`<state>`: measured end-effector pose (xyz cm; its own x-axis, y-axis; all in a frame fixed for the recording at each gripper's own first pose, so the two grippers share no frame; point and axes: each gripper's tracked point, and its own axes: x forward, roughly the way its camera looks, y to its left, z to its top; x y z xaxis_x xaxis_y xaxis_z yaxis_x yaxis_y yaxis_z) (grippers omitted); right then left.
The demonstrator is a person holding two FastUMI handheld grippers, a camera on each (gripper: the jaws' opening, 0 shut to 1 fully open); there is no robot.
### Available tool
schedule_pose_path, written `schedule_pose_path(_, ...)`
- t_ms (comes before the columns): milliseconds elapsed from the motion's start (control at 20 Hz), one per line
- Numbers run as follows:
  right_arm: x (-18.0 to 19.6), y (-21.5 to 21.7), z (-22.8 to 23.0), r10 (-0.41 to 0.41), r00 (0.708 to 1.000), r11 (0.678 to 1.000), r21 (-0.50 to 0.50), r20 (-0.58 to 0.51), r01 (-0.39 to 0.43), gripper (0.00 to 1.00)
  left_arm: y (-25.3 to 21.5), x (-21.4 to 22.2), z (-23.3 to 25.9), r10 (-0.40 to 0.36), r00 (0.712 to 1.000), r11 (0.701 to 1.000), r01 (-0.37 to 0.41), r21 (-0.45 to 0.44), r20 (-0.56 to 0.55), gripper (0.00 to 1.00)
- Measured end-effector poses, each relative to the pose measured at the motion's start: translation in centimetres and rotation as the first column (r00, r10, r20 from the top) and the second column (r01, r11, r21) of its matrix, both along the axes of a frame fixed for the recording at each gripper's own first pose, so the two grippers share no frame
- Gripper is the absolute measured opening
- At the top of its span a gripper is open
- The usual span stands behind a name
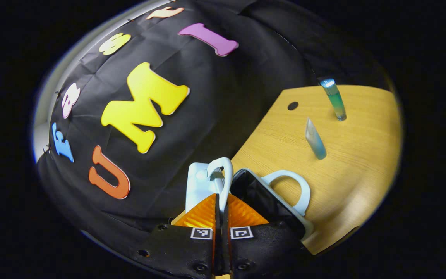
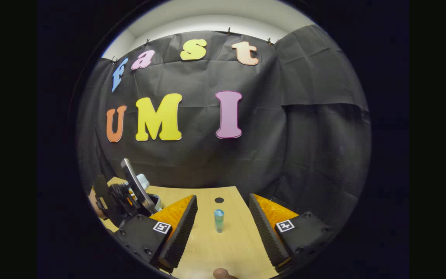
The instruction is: First open the suitcase, pack the skin care products into it, and then close the suitcase.
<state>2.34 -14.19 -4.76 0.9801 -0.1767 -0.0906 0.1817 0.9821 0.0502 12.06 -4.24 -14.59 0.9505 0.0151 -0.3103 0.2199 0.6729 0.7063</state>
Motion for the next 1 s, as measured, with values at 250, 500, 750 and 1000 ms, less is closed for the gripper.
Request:
schedule_pose_path(250, 0.6, 5.8, 1.7, 0.04, 0.999, 0.999, -0.034, 0.016, -0.039, 0.8, 7.3, 0.0, 4.3, 0.097, 0.995, 0.979, -0.092, -0.184, 0.02, 0.03)
schedule_pose_path(500, 1.8, 11.1, 3.7, 0.069, 0.996, 0.996, -0.067, 0.049, -0.066, 0.8, 17.3, -0.9, 5.1, 0.206, 0.978, 0.945, -0.191, -0.264, 0.028, 0.02)
schedule_pose_path(750, 2.6, 15.8, 4.3, 0.082, 0.996, 0.993, -0.086, 0.033, -0.079, 0.79, 27.0, -0.9, 2.4, 0.275, 0.961, 0.926, -0.265, -0.27, -0.001, 0.02)
schedule_pose_path(1000, 2.4, 18.9, 3.6, 0.083, 0.997, 0.99, -0.116, -0.009, -0.083, 0.79, 34.3, -0.3, -3.0, 0.331, 0.938, 0.896, -0.346, -0.279, -0.098, 0.03)
